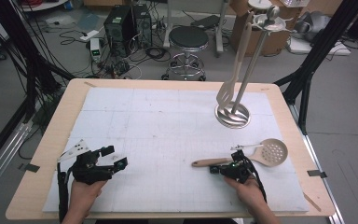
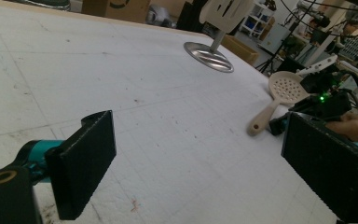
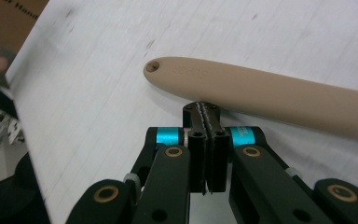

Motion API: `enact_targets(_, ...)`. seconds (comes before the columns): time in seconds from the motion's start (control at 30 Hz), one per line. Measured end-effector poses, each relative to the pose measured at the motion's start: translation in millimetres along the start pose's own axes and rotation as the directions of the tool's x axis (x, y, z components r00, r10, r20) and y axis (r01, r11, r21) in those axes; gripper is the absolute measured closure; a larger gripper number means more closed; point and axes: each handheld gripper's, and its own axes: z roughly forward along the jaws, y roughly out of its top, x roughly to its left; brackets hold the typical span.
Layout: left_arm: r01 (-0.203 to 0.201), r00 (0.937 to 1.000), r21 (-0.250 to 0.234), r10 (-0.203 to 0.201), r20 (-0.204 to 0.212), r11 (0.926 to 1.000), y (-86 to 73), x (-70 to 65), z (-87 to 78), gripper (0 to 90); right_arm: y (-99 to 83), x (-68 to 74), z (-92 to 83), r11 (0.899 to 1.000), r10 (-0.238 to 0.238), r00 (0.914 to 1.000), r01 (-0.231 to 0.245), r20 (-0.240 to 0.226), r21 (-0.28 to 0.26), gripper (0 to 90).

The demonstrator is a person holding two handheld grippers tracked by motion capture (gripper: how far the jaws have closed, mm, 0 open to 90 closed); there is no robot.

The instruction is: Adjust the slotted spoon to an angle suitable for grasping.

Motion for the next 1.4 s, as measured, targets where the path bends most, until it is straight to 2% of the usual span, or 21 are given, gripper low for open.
enact_targets(0.33, 0.007, 1.0, -0.001, -0.007, -0.004, 1.0, -0.3, 1.6, -0.8, 10.6, 30.7, -10.7, 17.0, 0.998, 0.038, 0.9974, -0.035, 0.061, -0.05, 90.0)
enact_targets(0.67, 0.01, 1.0, -0.001, -0.01, -0.001, 1.0, -0.7, 3.4, -1.6, 11.2, 51.5, -23.7, 25.5, 0.991, 0.09, 0.9905, -0.08, 0.104, -0.103, 90.0)
enact_targets(0.83, 0.013, 0.9999, 0.002, -0.013, 0.001, 0.9999, -1.3, 3.8, -1.9, 11.2, 54.5, -21.9, 22.7, 0.991, 0.099, 0.9859, -0.085, 0.135, -0.104, 90.0)
enact_targets(0.93, 0.016, 0.9999, -0.001, -0.016, -0.004, 0.9999, -1.6, 4.9, -2.3, 11.2, 59.5, -24.3, 6.5, 0.984, 0.111, 0.9848, -0.09, 0.134, -0.151, 90.0)
enact_targets(1.03, 0.02, 0.9998, 0.0, -0.02, -0.003, 0.9998, -1.9, 5.7, -2.3, 11.2, 66.8, -33.8, -16.1, 0.975, 0.143, 0.9732, -0.107, 0.18, -0.195, 90.0)
enact_targets(1.13, 0.014, 0.9999, -0.004, -0.014, -0.003, 0.9999, -1.3, 5.3, -3.2, 11.2, 70.0, -46.7, -36.2, 0.966, 0.194, 0.954, -0.144, 0.229, -0.216, 90.0)
enact_targets(1.23, 0.015, 0.9999, -0.001, -0.015, -0.001, 0.9999, -1.5, 5.2, -3.4, 11.2, 63.8, -58.5, -45.8, 0.961, 0.231, 0.9347, -0.175, 0.27, -0.216, 90.0)
enact_targets(1.3, 0.019, 0.9998, 0.0, -0.019, 0.0, 0.9998, -1.8, 4.7, -3.2, 11.2, 56.9, -65.3, -48.4, 0.96, 0.244, 0.926, -0.188, 0.288, -0.209, 90.0)
enact_targets(1.4, 0.017, 0.9999, -0.004, -0.017, 0.002, 0.9999, -1.8, 4.0, -2.8, 11.2, 45.6, -74.3, -51.0, 0.953, 0.284, 0.9025, -0.228, 0.323, -0.201, 90.0)
